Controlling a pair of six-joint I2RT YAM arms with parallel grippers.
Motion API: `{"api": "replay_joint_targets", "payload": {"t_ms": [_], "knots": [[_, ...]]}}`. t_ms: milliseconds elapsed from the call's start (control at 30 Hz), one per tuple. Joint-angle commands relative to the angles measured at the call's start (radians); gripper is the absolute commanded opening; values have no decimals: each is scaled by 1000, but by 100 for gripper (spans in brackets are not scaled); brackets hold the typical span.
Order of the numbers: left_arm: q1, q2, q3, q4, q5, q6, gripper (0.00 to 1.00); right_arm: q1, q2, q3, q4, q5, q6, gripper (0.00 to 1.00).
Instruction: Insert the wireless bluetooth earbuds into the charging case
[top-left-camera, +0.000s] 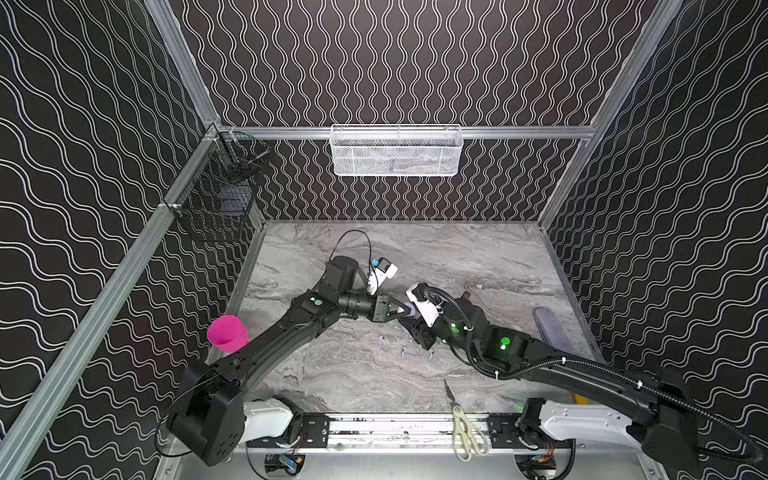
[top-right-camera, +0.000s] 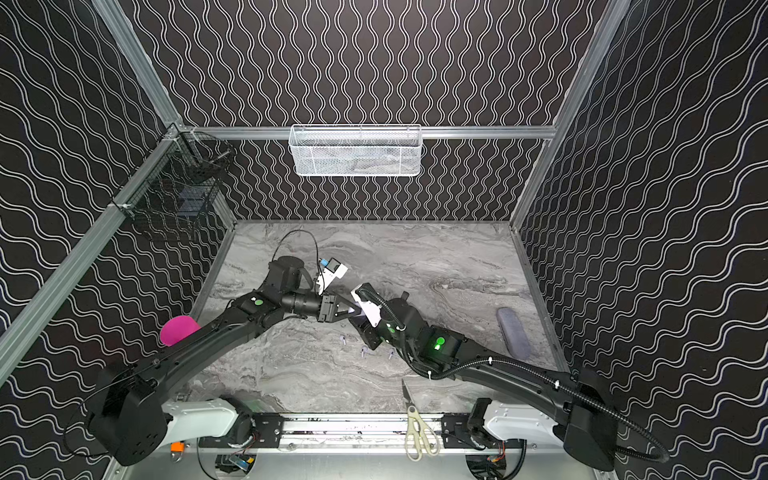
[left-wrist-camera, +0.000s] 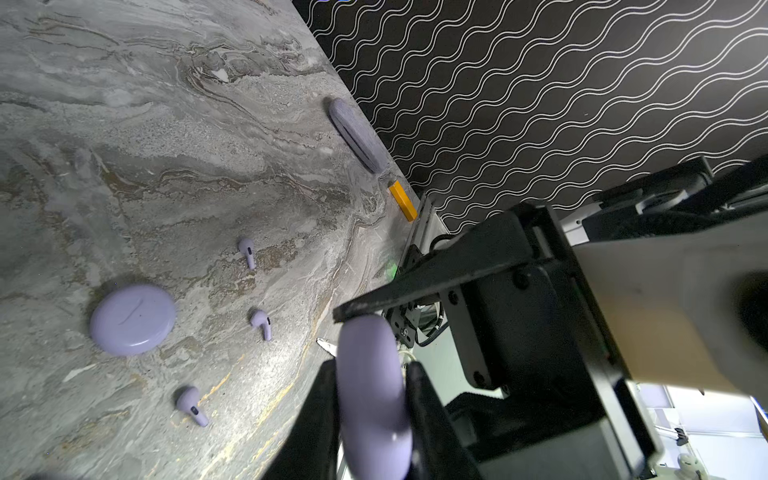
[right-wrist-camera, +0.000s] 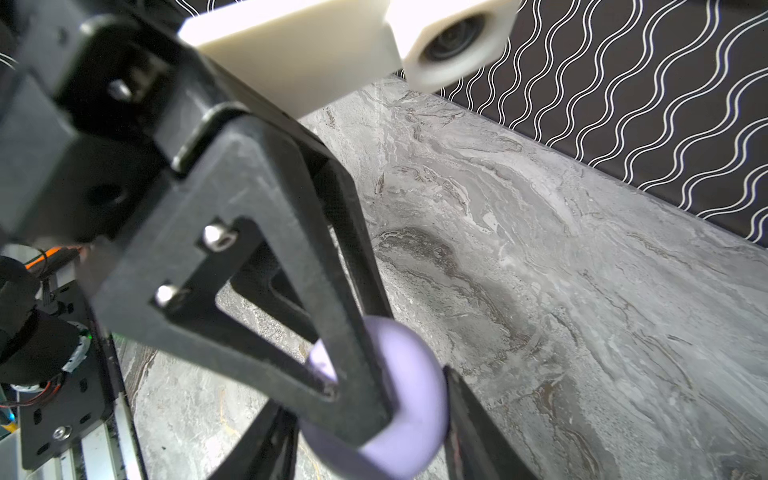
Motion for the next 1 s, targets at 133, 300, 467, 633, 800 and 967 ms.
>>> {"api": "replay_joint_targets", "payload": {"t_ms": [133, 300, 467, 633, 800, 967], "knots": [[-2, 3, -2, 23, 72, 7, 16, -1, -13, 4, 68, 46, 9, 39], [-2, 4, 4, 39, 79, -9, 14, -1, -32, -5, 53, 55, 19, 62], [2, 2, 39, -11, 59, 24, 14, -2, -117, -52, 27, 8, 85, 74], [28, 0, 58, -1, 85, 16, 13, -4, -253, -122, 5, 5, 193, 78], [43, 5, 84, -53, 95, 66, 13, -144, -273, -130, -7, -149, 399, 78], [45, -9, 65, -13, 128, 56, 13, -292, -301, -182, 120, -392, 520, 75]]}}
